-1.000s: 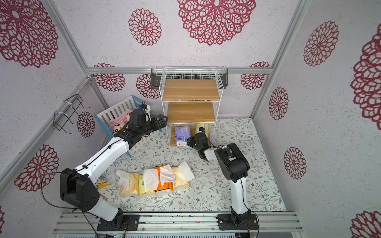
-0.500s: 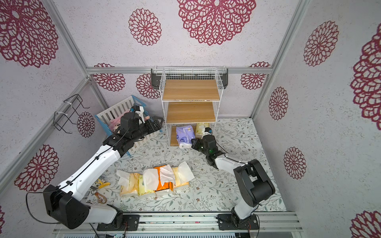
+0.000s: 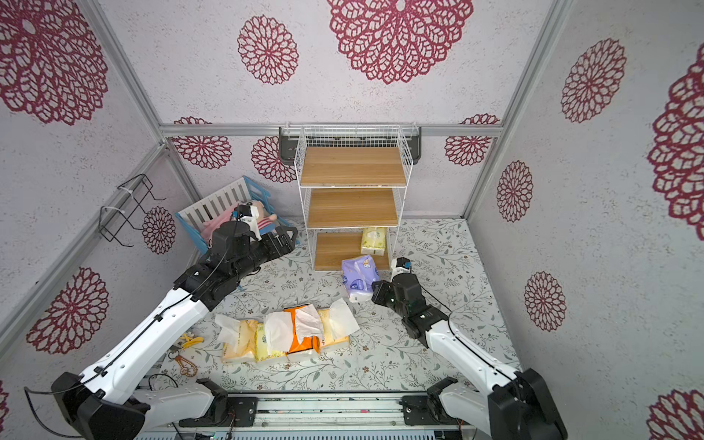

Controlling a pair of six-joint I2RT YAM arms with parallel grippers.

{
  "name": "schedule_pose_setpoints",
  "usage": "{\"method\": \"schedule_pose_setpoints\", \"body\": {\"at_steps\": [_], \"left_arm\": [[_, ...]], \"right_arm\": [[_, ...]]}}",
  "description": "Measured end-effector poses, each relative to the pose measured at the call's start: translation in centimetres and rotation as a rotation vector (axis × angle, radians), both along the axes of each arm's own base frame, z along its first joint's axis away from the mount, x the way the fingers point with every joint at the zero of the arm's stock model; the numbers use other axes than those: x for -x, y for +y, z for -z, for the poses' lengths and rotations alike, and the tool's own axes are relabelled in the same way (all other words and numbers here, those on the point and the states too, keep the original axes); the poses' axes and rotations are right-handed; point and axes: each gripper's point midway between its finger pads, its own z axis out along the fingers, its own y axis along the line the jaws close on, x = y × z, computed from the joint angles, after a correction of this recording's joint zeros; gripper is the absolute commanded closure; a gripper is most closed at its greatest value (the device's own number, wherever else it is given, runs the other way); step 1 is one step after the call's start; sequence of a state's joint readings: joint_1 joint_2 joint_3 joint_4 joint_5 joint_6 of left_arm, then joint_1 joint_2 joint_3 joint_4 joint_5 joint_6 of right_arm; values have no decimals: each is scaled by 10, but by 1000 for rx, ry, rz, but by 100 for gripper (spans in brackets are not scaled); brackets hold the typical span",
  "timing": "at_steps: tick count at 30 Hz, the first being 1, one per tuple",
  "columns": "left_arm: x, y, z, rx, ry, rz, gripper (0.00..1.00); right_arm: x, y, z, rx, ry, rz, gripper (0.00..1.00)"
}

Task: Remove the tissue boxes from the shelf
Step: Place the box of tissues at the center of the board.

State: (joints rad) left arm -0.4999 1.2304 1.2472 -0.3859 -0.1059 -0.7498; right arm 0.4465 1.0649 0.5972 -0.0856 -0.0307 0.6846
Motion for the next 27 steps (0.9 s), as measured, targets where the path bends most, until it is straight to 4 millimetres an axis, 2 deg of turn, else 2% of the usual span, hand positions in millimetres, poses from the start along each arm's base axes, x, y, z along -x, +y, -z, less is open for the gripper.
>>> {"method": "schedule_pose_setpoints", "body": {"at_steps": [6,16,27], "left_arm": [[7,-3,-7,15,-14,-2,1],[11,-18,0,4,8,20,1],[7,-25,3,5,20,22,1]], "right_arm": [[20,-24,10,104,41,39,100],[53,-28,86,177,235,-6,100],[66,-10,101,125,238,-82,100]]}}
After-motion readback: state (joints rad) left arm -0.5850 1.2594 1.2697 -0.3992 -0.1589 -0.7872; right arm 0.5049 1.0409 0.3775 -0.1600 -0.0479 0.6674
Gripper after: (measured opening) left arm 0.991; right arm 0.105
